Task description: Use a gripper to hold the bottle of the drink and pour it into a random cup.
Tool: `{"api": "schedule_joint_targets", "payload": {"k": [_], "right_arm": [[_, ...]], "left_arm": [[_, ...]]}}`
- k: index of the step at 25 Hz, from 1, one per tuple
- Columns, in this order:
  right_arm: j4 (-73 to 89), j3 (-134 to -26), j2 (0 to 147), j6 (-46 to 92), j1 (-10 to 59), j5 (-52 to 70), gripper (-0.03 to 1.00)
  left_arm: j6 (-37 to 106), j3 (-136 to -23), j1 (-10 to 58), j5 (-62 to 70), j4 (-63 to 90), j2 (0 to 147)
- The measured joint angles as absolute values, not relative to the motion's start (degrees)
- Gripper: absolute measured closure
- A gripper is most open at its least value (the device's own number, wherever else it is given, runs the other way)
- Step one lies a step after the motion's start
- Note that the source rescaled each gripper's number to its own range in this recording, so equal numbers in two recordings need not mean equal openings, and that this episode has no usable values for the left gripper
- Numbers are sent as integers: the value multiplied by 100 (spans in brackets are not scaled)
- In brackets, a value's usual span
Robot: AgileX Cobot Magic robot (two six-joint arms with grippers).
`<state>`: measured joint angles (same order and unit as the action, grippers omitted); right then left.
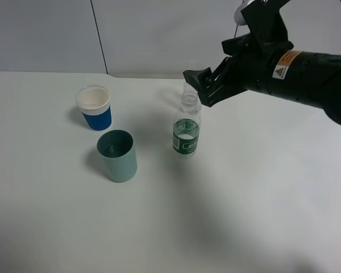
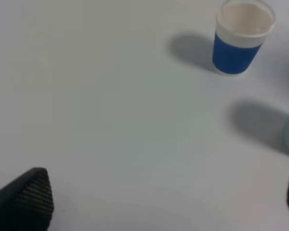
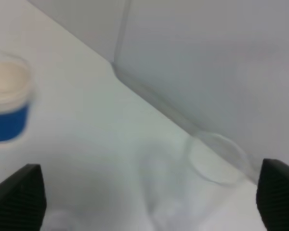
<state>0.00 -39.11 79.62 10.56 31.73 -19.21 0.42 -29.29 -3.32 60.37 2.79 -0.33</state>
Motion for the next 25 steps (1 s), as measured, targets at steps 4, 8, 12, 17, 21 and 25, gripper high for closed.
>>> {"api": "schedule_joint_targets", "payload": {"k": [4, 8, 12, 17, 21, 25], "right_arm": [[-104, -4002, 7751, 1061, 2772, -1604, 5], [-111, -4016, 7534, 1063, 2298, -1397, 5], [-121, -4016, 7299, 1063, 1799, -953, 5], [-121, -4016, 6902, 1063, 1208, -414, 5], [-93, -4016, 6369, 1063, 687, 0, 5], [-48, -4016, 5662, 1063, 215, 474, 5]], "left_arm": [[42, -2929, -332, 6037, 279, -33], [42, -2929, -332, 6037, 279, -33], [42, -2929, -332, 6037, 279, -33], [42, -2929, -332, 6037, 279, -33], [42, -2929, -332, 6037, 279, -33], [42, -2929, -332, 6037, 279, -33]]}}
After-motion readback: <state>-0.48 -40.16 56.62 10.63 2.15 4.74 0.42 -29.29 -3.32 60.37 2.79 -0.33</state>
